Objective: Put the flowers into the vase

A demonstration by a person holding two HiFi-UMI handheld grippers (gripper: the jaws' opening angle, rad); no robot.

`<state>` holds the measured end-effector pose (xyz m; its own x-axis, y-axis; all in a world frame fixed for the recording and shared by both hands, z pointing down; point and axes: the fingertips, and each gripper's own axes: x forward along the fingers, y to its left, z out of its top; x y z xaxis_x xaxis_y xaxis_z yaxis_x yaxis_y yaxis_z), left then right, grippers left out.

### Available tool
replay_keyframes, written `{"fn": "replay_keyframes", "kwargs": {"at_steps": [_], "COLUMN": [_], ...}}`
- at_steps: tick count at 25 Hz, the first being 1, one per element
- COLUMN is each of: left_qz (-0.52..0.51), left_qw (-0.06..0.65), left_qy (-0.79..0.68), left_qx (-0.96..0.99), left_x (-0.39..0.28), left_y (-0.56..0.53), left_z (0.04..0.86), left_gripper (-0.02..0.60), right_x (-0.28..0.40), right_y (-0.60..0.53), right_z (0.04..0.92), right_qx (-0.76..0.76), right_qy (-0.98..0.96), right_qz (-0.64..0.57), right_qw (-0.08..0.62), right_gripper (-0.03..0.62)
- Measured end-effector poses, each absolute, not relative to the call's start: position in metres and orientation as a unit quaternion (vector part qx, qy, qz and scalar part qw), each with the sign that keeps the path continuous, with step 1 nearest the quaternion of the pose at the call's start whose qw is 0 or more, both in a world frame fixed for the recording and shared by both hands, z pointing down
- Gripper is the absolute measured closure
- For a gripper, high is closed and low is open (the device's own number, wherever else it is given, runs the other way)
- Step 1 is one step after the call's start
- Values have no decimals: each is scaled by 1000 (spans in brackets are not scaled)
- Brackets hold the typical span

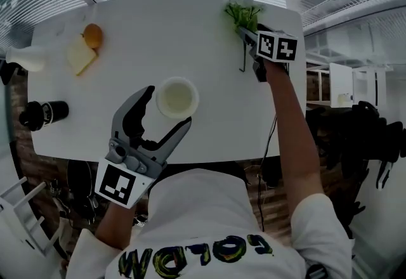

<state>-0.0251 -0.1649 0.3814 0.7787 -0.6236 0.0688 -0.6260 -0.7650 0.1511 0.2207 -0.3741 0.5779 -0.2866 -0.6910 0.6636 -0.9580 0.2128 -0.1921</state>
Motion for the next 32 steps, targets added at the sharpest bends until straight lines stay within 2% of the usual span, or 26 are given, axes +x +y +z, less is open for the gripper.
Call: {"fn": "replay_keyframes", "kwargs": {"at_steps": [9,12,15,18,32], "left_qz": [17,19,19,18,33], "left_qw": [86,88,91,89,91], "left_qy": [-328,-329,-331,-330,-324], "left_qx": [941,940,939,940,941], "left_x": [-24,-25,-27,-26,-20], "left_y": [-168,-169,-170,-170,-163], "left_z": [388,390,392,391,392], "left_gripper": [253,253,253,253,253], "right_x": [229,228,225,223,230], "right_y": [-398,-400,-401,-402,-394], "right_z": [618,627,630,629,598], "right_qx": [534,527,522,522,542], "right_qy": [-718,-713,-716,-718,-726], "right_qz": [372,387,392,393,386], "right_qw": [249,251,247,240,175], "right_gripper": [296,337,414,443,487]}}
